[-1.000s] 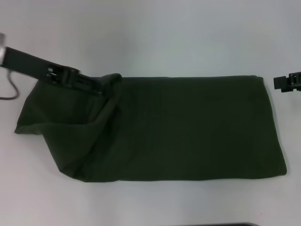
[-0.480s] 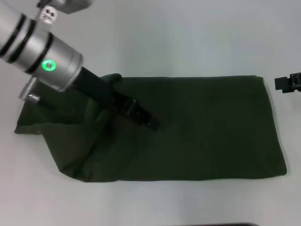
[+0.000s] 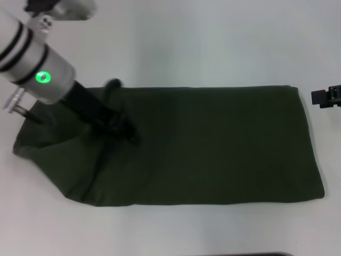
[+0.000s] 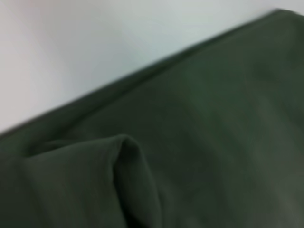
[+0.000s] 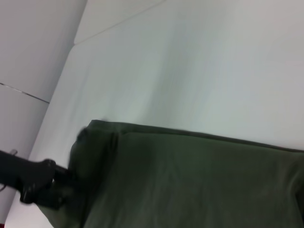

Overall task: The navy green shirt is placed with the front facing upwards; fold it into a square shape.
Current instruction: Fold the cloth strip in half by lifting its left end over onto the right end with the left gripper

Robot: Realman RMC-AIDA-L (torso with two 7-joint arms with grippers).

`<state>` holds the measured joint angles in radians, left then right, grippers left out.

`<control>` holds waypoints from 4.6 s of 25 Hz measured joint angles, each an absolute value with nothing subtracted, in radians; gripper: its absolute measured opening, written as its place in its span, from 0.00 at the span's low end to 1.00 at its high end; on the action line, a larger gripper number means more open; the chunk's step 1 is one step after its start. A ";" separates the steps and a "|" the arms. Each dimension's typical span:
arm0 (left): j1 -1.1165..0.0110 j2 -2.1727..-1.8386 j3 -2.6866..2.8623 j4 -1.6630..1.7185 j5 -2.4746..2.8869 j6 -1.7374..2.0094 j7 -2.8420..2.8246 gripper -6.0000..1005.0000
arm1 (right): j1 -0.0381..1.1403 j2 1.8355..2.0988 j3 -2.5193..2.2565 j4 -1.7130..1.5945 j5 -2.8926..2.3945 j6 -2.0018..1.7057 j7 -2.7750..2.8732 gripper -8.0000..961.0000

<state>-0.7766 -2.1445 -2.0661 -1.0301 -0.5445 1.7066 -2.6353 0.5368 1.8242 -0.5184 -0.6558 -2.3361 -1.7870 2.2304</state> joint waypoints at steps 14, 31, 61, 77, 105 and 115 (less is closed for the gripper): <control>-0.696 -2.044 -2.368 -1.116 -0.607 1.836 -2.553 0.48 | 0.546 1.822 -0.518 -0.660 -2.336 -1.788 2.230 0.67; -0.668 -1.967 -2.545 -0.893 -0.719 1.776 -2.460 0.61 | 0.552 1.822 -0.518 -0.661 -2.336 -1.778 2.216 0.67; -0.648 -1.952 -2.435 -0.925 -0.460 1.711 -2.470 0.76 | 0.554 1.827 -0.519 -0.661 -2.336 -1.776 2.220 0.67; -0.651 -1.899 -2.435 -0.790 -0.457 1.632 -2.557 0.77 | 0.543 1.831 -0.518 -0.660 -2.336 -1.776 2.218 0.67; -0.654 -1.905 -2.427 -0.754 -0.409 1.578 -2.514 0.77 | 0.541 1.833 -0.520 -0.660 -2.337 -1.776 2.218 0.67; -0.657 -1.905 -2.425 -0.735 -0.406 1.584 -2.514 0.77 | 0.540 1.832 -0.520 -0.660 -2.338 -1.776 2.218 0.67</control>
<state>-0.6567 -1.9050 -2.4251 -0.7347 -0.4063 1.5844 -2.5141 0.5399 1.8323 -0.5200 -0.6597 -2.3380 -1.7763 2.2181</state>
